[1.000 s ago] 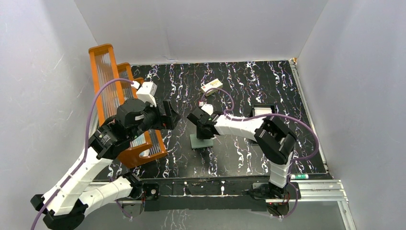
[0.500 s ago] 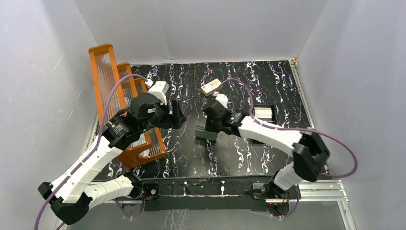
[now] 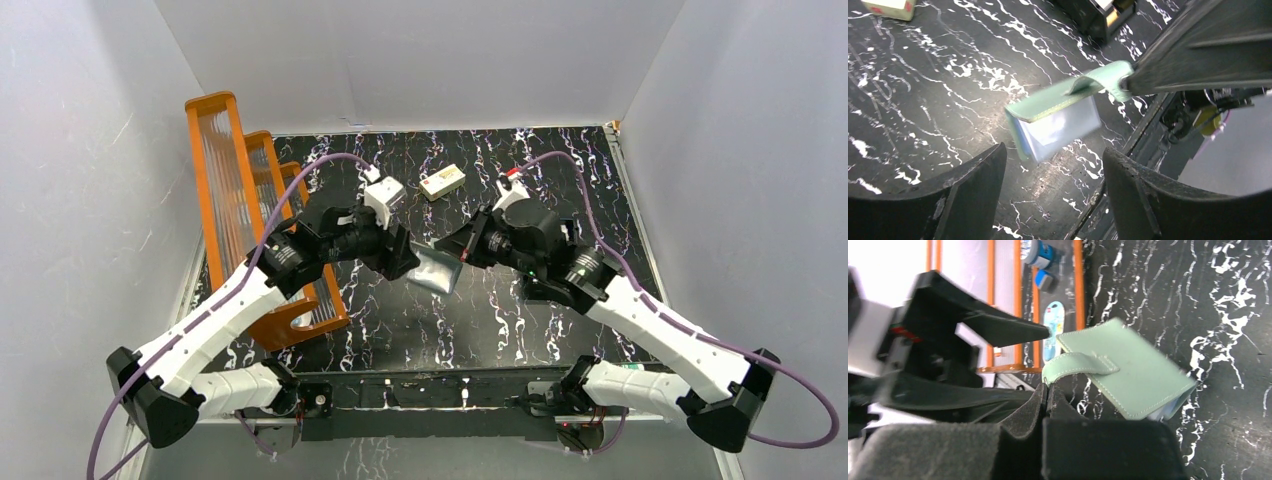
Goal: Put the credit cards into the card holder
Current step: Open the card holder at the center of the board.
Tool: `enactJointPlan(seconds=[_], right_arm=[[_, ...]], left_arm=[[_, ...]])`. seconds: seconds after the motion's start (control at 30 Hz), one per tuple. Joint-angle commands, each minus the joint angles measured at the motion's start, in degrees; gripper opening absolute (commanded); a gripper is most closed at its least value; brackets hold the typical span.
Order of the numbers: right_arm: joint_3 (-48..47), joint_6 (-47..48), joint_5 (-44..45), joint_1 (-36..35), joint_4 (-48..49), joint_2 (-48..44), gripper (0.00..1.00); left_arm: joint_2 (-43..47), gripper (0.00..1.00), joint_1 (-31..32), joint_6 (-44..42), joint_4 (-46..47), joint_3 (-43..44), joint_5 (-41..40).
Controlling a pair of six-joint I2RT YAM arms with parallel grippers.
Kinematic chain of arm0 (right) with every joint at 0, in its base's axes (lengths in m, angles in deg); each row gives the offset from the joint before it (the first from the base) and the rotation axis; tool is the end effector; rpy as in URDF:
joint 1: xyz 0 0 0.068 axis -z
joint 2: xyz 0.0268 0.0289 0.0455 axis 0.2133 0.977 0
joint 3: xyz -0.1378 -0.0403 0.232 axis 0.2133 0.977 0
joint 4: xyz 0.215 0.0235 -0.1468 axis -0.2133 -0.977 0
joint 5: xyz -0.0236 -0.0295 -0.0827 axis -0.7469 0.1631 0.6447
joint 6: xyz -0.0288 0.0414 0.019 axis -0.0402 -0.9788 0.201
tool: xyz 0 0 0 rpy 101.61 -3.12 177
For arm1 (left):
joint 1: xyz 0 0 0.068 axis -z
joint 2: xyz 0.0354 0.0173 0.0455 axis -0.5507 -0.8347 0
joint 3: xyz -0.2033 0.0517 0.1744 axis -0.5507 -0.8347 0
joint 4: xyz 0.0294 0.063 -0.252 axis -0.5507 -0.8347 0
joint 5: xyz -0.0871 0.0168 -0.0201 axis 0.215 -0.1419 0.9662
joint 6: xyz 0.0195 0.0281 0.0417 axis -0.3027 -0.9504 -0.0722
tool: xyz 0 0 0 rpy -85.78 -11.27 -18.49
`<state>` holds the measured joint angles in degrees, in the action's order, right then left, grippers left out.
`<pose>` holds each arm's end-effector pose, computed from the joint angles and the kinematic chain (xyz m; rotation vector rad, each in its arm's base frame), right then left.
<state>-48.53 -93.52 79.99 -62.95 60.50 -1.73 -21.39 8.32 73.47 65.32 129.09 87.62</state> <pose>0.1509 0.1791 0.3691 0.1569 2.0801 1.1237 0.1756 -0.1682 0.3746 0.7286 1.8973 -0.8106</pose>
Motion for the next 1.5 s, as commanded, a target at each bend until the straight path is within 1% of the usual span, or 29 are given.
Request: enactJointPlan(seconds=[0.0, 0.07, 0.17, 0.3, 0.4, 0.5, 0.63, 0.7, 0.73, 0.77, 0.87, 0.9, 1.0, 1.03, 1.13, 1.17, 1.2, 1.23, 1.3, 1.33, 1.47], right_arm=[[-1.21, -1.28, -2.85, 0.14, 4.08, -4.07, 0.0], [-1.21, -1.27, -3.34, 0.16, 4.06, -5.01, 0.0], [-1.21, -1.4, -4.77, 0.16, 4.72, -5.49, 0.0], [-1.51, -1.32, -7.26, 0.18, 4.94, -5.11, 0.0], [-1.52, -1.59, -8.42, 0.12, 5.38, -5.13, 0.0], [-1.22, -2.45, -10.1, 0.2, 6.74, -5.34, 0.0], [-1.21, -2.96, -11.22, 0.14, 7.65, -5.07, 0.0], [-1.21, -3.05, -11.45, 0.22, 7.92, -4.95, 0.0], [-1.26, -3.07, -11.65, 0.21, 8.08, -4.81, 0.0], [-1.3, -3.07, -11.84, 0.16, 8.32, -4.71, 0.0], [-1.57, -3.03, -12.08, 0.19, 8.67, -4.44, 0.0], [-1.56, -2.95, -11.89, 0.23, 8.59, -4.4, 0.0], [-1.61, -2.3, -10.48, 0.15, 7.62, -4.65, 0.0], [-1.65, -1.88, -9.56, 0.23, 6.92, -4.87, 0.04], [-1.21, -0.9, -4.73, 0.17, 4.45, -6.2, 0.32], [0.13, -0.64, 0.7, 0.16, 2.93, -8.23, 0.56], [0.78, -0.47, 1.8, 0.16, 2.95, -9.32, 0.63], [1.53, -0.19, 2.54, 0.16, 3.21, -9.85, 0.66], [2.59, 0.25, 3.74, 0.11, 2.98, -11.02, 0.78], [2.72, 0.11, 4.73, 0.1, 2.21, -11.42, 0.82], [3.23, -0.69, 6.97, 0.17, 0.77, -12.16, 0.9]], left_arm=[[0.48, 0.7, -0.05, -8.48, 2.89, -0.23, 9.51], [1.2, 0.72, -0.09, -13.4, 4.34, -1.54, 11.83], [1.84, 0.77, -0.01, -19.81, 6.2, -2.83, 13.81], [2.22, 0.79, 0.01, -24.29, 9.82, -3.97, 12.28], [2.03, 0.79, -0.07, -26.5, 10.44, -4.12, 12.18], [2.06, 0.78, -0.05, -28.88, 10.56, -5.09, 15.87], [2.18, 0.74, -0.02, -30.3, 11.59, -6.54, 20.34], [2.03, 0.7, 0.0, -30.6, 11.81, -6.76, 21.31], [1.89, 0.65, -0.04, -30.75, 12.04, -6.81, 21.47], [1.57, 0.58, -0.04, -30.81, 12.19, -6.81, 21.5], [0.54, 0.24, -0.02, -30.55, 12.38, -6.24, 19.64], [0.33, 0.18, -0.08, -30.37, 12.39, -6.09, 18.95], [-0.03, 0.03, -0.03, -28.63, 12.99, -5.56, 17.03], [-0.07, 0.0, 0.0, -27.18, 13.22, -5.34, 16.22], [-0.27, 0.0, 0.0, -20.2, 14.81, -4.59, 11.93], [0.43, 0.0, 0.03, -12.36, 16.4, -5.17, 6.74], [0.84, 0.0, 0.0, -9.68, 17.22, -5.63, 4.61], [1.13, 0.0, 0.01, -7.6, 17.72, -5.96, 2.78], [1.38, 0.0, -0.07, -3.89, 18.08, -5.92, 0.3], [1.41, 0.0, -0.04, -1.96, 18.1, -5.55, -0.78], [2.76, 0.0, -0.04, 7.87, 19.8, -5.1, -7.49]])
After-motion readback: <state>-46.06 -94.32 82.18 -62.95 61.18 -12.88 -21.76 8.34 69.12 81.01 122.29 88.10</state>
